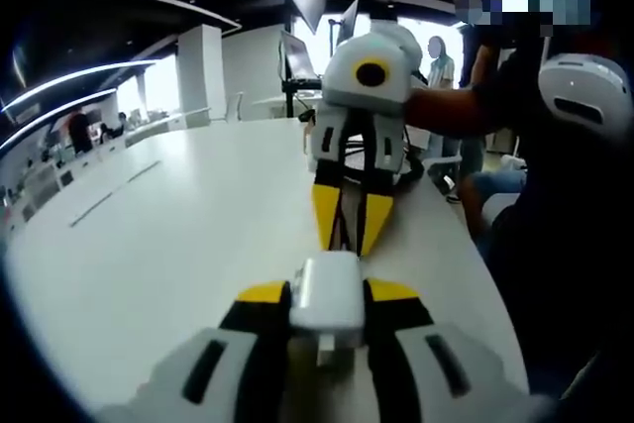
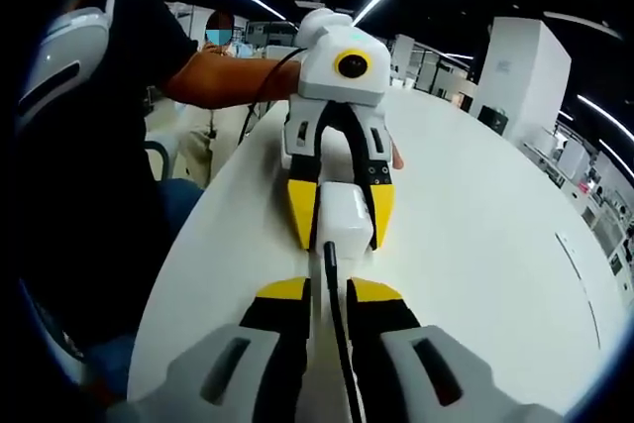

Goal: Plug the desk Type‑C cable into the charger adapter.

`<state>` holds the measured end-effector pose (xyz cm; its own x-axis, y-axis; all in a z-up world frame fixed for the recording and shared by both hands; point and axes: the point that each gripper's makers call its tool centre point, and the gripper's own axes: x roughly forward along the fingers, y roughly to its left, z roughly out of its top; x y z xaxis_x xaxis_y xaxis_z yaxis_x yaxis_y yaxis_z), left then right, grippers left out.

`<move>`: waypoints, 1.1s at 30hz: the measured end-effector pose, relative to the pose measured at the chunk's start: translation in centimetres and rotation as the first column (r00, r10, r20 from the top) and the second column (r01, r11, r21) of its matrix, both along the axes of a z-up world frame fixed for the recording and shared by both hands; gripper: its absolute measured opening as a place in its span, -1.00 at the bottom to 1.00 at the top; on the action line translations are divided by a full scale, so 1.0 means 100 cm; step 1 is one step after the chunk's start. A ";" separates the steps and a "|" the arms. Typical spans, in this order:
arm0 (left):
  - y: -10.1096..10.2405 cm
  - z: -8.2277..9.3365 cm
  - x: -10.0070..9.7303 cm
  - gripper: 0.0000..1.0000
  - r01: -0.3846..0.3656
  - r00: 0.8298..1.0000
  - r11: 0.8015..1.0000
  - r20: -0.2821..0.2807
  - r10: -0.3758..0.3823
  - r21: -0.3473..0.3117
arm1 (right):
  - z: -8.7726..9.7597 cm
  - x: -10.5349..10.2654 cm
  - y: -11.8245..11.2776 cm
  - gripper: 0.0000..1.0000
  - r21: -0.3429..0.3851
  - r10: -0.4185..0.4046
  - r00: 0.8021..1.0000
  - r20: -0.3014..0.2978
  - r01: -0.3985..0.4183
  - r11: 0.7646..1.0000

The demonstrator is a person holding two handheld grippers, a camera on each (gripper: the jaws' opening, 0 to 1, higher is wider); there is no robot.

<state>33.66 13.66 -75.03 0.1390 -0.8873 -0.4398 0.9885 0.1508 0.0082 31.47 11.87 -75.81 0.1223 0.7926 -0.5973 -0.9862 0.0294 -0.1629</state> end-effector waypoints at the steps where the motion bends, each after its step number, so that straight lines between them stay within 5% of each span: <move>1: 0.000 0.000 0.000 -0.44 -0.001 1.000 1.000 -0.001 0.001 0.000 | 0.000 0.000 0.000 -0.73 0.000 0.001 1.000 0.000 -0.001 1.000; 6: 0.002 0.005 0.004 -0.15 -0.031 1.000 0.999 -0.002 0.031 -0.023 | 0.004 0.000 -0.002 -0.61 0.009 -0.017 1.000 -0.002 0.017 1.000; 23: 0.012 0.014 -0.005 0.00 -0.141 0.990 0.987 0.023 0.143 -0.073 | 0.016 -0.003 -0.027 -0.30 0.049 -0.153 0.988 0.027 0.151 0.987; 28: 0.015 0.015 -0.005 0.10 -0.176 0.984 0.982 0.025 0.178 -0.068 | 0.017 -0.006 -0.038 -0.08 0.048 -0.203 0.979 0.030 0.201 0.978; 33: 0.017 0.017 -0.003 0.04 -0.212 0.976 0.975 0.042 0.215 -0.070 | 0.018 -0.010 -0.055 -0.09 0.025 -0.298 0.953 0.057 0.298 0.954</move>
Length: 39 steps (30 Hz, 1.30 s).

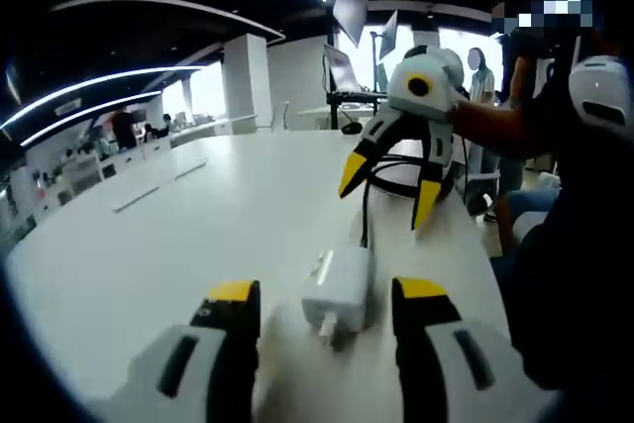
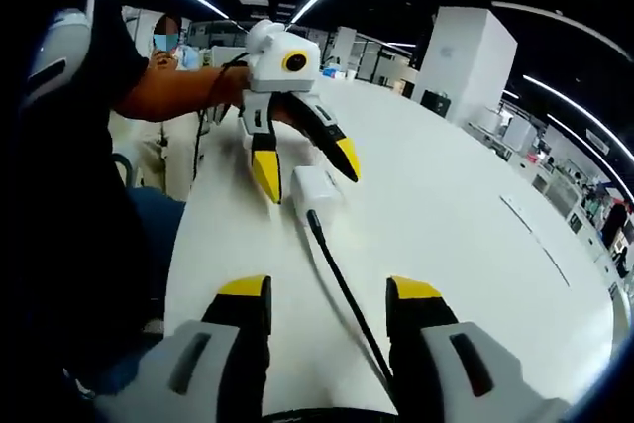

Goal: Plug the desk Type‑C cable into the charger adapter.

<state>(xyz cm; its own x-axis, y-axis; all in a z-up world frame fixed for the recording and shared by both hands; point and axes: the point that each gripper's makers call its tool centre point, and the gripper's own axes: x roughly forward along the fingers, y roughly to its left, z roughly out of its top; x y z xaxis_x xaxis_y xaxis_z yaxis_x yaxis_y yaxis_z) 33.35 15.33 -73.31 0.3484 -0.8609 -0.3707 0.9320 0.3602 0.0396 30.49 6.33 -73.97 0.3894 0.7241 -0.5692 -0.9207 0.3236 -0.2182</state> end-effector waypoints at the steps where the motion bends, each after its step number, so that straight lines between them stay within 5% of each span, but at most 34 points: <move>1: 0.000 0.000 -0.001 0.03 -0.003 1.000 1.000 -0.002 0.003 -0.001 | 0.000 -0.005 -0.004 -0.09 -0.005 -0.017 1.000 0.004 0.017 1.000; 8: 0.002 -0.001 -0.002 0.06 -0.014 1.000 1.000 0.008 0.014 -0.005 | 0.003 -0.027 -0.024 -0.08 0.027 -0.116 0.993 -0.003 0.116 0.993; 19: 0.011 -0.005 -0.003 -0.01 -0.078 0.996 0.997 0.033 0.078 0.014 | -0.003 -0.054 -0.069 -0.12 0.014 -0.297 0.955 -0.004 0.297 0.955; 39: 0.007 -0.014 0.002 -0.11 -0.103 0.995 0.994 0.016 0.103 0.018 | -0.016 -0.068 -0.088 -0.34 0.015 -0.376 0.923 -0.079 0.378 0.925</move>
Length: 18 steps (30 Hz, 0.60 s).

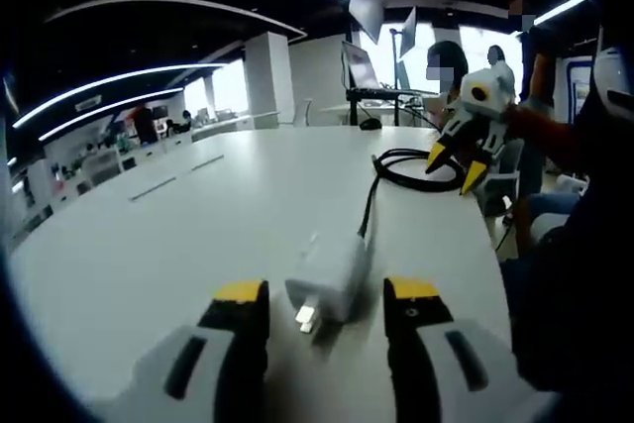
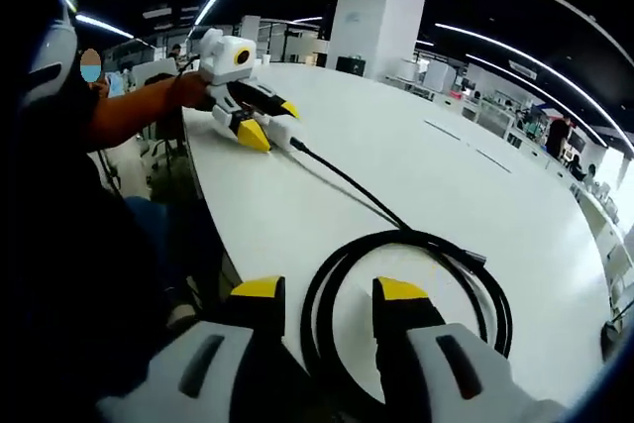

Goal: Plug the desk Type‑C cable into the charger adapter.

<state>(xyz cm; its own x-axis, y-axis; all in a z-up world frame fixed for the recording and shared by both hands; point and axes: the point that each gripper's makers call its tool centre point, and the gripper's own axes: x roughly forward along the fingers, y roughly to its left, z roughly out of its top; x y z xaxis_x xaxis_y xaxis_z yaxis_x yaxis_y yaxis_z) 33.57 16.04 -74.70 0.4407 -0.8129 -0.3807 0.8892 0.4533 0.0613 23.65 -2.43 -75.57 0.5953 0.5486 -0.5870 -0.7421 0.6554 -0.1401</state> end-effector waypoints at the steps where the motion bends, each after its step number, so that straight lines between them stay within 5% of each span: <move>1: -0.001 -0.001 0.000 -0.13 -0.001 1.000 1.000 -0.001 0.001 0.005 | 0.000 0.000 -0.001 -0.36 0.010 -0.006 1.000 -0.010 0.006 1.000; 18: -0.013 -0.001 -0.008 -0.28 0.014 1.000 1.000 -0.027 -0.013 0.010 | -0.003 -0.005 -0.001 -0.72 0.080 -0.012 0.995 -0.104 0.021 0.997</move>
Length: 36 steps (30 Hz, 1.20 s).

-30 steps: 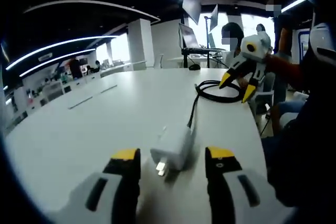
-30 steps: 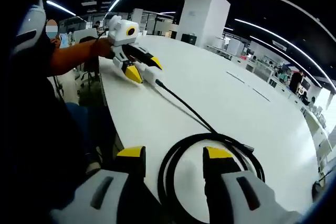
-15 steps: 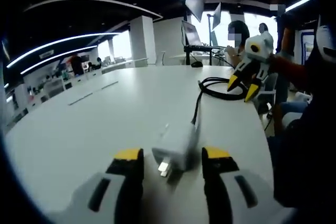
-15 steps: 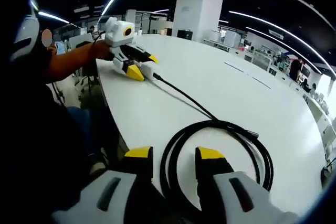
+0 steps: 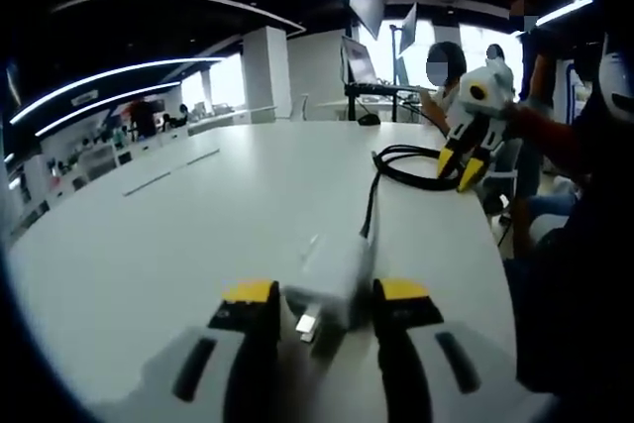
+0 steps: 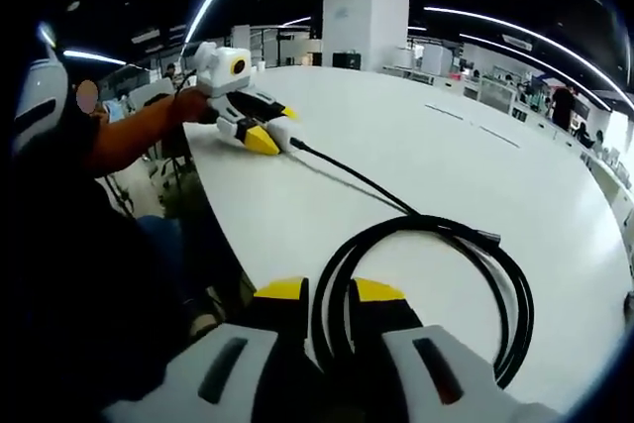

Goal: Plug the desk Type‑C cable into the charger adapter.

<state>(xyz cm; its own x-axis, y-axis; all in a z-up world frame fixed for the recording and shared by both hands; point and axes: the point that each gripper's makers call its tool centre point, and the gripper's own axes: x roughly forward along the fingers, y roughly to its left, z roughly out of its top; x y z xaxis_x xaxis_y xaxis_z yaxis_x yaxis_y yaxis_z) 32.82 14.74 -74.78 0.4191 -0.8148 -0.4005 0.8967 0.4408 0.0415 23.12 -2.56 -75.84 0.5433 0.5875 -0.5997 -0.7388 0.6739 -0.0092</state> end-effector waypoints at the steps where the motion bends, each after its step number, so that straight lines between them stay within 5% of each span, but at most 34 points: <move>1: 0.000 0.000 0.000 -0.30 0.000 1.000 1.000 -0.001 0.000 0.000 | 0.000 0.000 0.000 -0.73 -0.001 -0.001 1.000 0.000 0.001 1.000; 36: 0.007 0.001 -0.006 -0.49 -0.053 0.998 0.998 -0.024 0.053 -0.021 | 0.004 0.018 0.009 -0.93 -0.023 -0.003 1.000 0.029 0.004 1.000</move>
